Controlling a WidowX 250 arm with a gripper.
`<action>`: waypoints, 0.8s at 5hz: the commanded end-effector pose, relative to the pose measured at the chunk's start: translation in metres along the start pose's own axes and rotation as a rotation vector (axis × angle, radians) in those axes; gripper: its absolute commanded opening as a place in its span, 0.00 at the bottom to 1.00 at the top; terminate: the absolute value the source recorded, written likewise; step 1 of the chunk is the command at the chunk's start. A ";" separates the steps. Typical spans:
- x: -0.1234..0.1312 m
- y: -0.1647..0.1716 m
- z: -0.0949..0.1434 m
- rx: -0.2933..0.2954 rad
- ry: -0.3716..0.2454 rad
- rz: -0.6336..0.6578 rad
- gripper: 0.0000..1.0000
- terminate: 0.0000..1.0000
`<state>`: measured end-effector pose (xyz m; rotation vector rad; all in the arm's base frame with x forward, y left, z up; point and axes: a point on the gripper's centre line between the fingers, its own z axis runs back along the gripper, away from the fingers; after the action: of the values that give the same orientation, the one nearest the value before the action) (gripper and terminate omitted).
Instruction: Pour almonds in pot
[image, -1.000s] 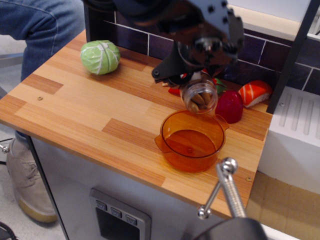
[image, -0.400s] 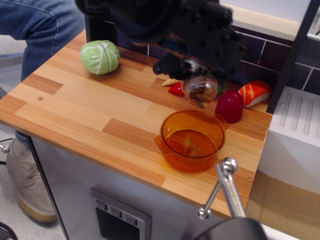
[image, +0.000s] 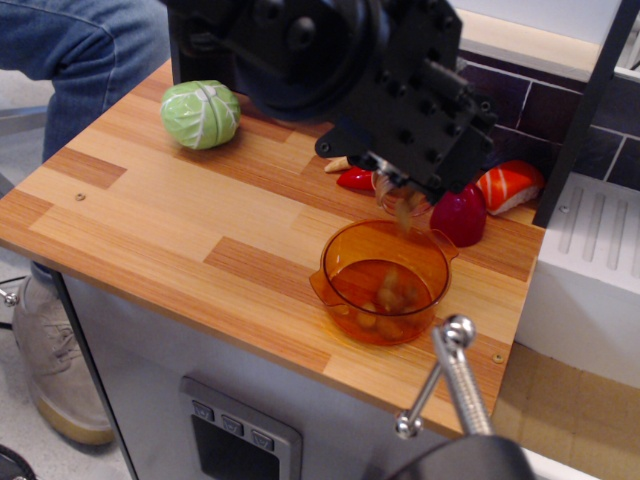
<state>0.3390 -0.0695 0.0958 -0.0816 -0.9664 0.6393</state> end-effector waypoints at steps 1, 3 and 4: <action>0.006 0.003 0.004 -0.030 -0.033 0.017 0.00 0.00; 0.007 0.005 0.006 -0.031 -0.025 -0.001 0.00 0.00; 0.004 0.006 0.009 -0.040 -0.020 -0.029 0.00 0.00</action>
<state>0.3302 -0.0673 0.0916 -0.0774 -0.9515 0.6153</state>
